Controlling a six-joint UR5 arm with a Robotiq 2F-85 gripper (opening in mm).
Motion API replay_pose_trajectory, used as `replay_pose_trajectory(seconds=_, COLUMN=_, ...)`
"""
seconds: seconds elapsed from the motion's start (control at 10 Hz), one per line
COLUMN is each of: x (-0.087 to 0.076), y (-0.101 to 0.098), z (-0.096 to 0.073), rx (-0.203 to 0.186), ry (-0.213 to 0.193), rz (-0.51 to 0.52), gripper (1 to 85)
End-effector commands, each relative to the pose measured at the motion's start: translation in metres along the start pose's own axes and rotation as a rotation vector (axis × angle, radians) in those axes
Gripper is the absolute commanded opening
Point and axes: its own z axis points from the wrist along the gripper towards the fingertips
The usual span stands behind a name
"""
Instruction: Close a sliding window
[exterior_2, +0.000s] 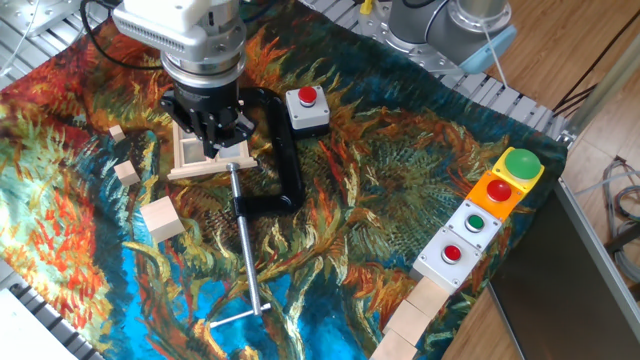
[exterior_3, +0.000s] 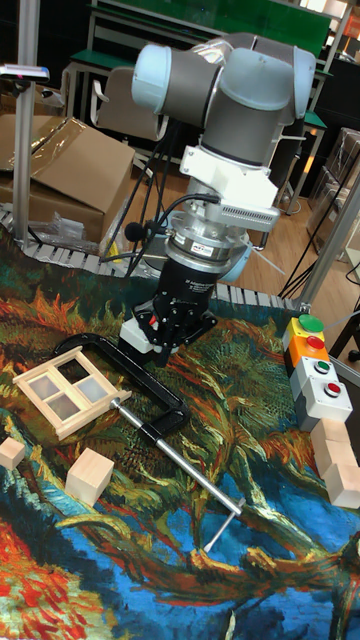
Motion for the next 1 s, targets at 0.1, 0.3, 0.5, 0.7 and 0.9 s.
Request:
replay_pose_trajectory(seconds=0.1, x=0.001, y=-0.005, z=0.004, rx=-0.009, ry=-0.031, rz=-0.076, gripper=1.3)
replay_pose_trajectory(seconds=0.3, x=-0.008, y=0.008, z=0.007, rx=-0.043, ry=-0.046, rz=-0.030, gripper=1.3)
replay_pose_trajectory(seconds=0.5, x=0.008, y=0.006, z=-0.002, rx=-0.046, ry=-0.009, rz=-0.033, gripper=1.3)
replay_pose_trajectory(seconds=0.7, x=-0.001, y=0.012, z=0.001, rx=-0.070, ry=-0.031, rz=-0.015, gripper=1.3)
replay_pose_trajectory(seconds=0.9, x=-0.001, y=0.012, z=0.003, rx=-0.065, ry=-0.018, rz=-0.027, gripper=1.3)
